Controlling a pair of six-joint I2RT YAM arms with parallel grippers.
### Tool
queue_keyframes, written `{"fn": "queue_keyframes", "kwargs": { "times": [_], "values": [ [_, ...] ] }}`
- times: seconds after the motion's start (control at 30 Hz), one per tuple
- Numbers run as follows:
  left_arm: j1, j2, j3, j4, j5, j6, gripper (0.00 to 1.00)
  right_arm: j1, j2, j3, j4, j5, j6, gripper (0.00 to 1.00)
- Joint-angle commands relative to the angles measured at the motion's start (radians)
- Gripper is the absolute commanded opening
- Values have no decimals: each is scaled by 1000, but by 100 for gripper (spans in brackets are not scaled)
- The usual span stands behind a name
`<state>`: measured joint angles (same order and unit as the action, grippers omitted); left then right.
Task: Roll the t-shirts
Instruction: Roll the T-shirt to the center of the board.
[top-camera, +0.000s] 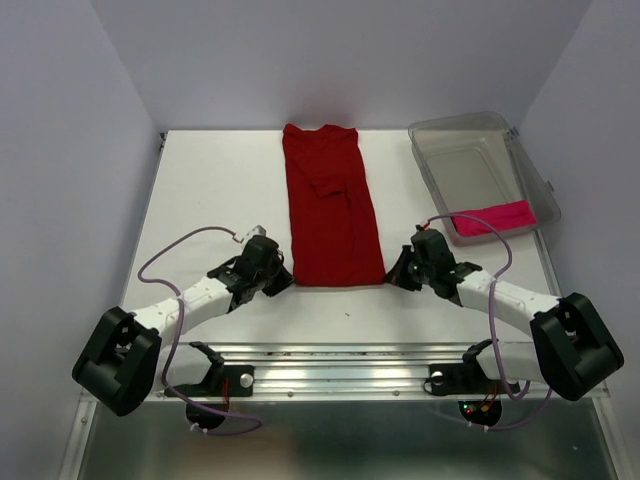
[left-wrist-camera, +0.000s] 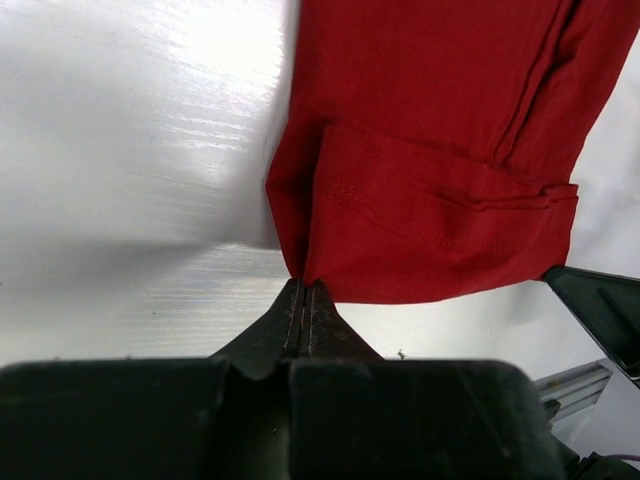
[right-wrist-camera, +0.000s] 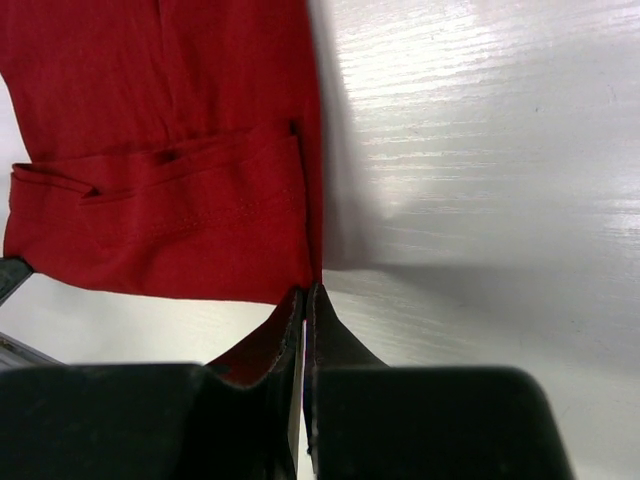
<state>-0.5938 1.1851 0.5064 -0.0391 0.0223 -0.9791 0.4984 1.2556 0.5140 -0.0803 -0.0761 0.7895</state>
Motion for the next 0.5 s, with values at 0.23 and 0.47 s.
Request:
{"fn": "queue_keyframes", "kwargs": {
  "times": [0.23,0.47],
  "values": [
    [25,4,80,-39,-48,0,0,-14,10,83,-16,45,-22,1],
    [52,44,141,-47,-39,22,0,-32,48,124,-16,39,-36,1]
  ]
}}
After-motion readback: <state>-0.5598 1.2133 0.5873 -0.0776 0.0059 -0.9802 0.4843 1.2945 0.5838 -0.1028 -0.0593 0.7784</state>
